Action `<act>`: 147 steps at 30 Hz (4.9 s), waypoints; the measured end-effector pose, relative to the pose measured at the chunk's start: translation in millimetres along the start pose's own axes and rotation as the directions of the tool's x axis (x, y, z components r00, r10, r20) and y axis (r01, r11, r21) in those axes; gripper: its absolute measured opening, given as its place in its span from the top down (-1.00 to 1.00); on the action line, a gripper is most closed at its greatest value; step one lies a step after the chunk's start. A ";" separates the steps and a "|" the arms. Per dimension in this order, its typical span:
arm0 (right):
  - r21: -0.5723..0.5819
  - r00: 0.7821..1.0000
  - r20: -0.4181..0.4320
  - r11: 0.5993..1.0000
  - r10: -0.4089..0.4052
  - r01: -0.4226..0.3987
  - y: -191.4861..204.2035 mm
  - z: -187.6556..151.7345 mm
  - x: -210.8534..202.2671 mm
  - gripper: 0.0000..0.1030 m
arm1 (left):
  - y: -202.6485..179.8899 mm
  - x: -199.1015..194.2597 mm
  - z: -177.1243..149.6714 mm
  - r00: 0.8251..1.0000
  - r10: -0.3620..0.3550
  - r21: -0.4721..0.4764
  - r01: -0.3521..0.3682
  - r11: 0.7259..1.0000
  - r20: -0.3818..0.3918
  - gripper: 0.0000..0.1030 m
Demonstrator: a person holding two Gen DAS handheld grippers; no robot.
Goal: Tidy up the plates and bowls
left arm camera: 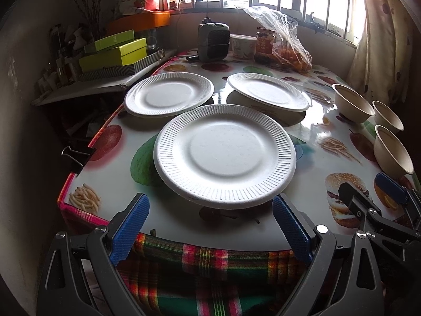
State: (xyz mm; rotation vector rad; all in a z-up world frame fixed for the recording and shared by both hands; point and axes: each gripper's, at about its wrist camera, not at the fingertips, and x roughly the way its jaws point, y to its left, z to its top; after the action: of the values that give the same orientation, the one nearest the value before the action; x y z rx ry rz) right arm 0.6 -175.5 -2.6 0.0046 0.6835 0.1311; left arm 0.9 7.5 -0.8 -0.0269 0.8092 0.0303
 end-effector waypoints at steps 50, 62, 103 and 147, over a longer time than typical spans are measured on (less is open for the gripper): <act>0.016 1.000 -0.009 1.000 -0.002 0.002 -7.2 13.1 19.3 -0.62 | 5.8 9.3 26.0 0.999 -0.051 -0.005 0.051 0.999 -0.007 -0.85; 0.042 1.000 0.013 0.999 -0.010 0.009 -25.8 72.7 44.0 -0.62 | 7.9 33.9 95.5 0.992 -0.122 0.004 0.122 0.992 -0.005 -0.85; 0.163 0.983 -0.181 0.985 -0.022 0.053 -64.8 143.4 187.0 0.02 | -18.6 170.8 185.6 0.964 -0.180 -0.017 0.180 0.983 -0.196 -0.27; 0.268 0.982 -0.184 0.964 0.046 0.005 -81.2 139.7 190.3 0.26 | -32.1 182.2 181.2 0.955 -0.166 0.030 0.178 0.983 -0.247 0.23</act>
State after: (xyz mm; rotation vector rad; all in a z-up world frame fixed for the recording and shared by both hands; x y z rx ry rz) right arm 244.3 -227.3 -17.8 0.2617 0.8872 0.0586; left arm 258.9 -15.1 -7.3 -0.0527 1.0513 -0.1621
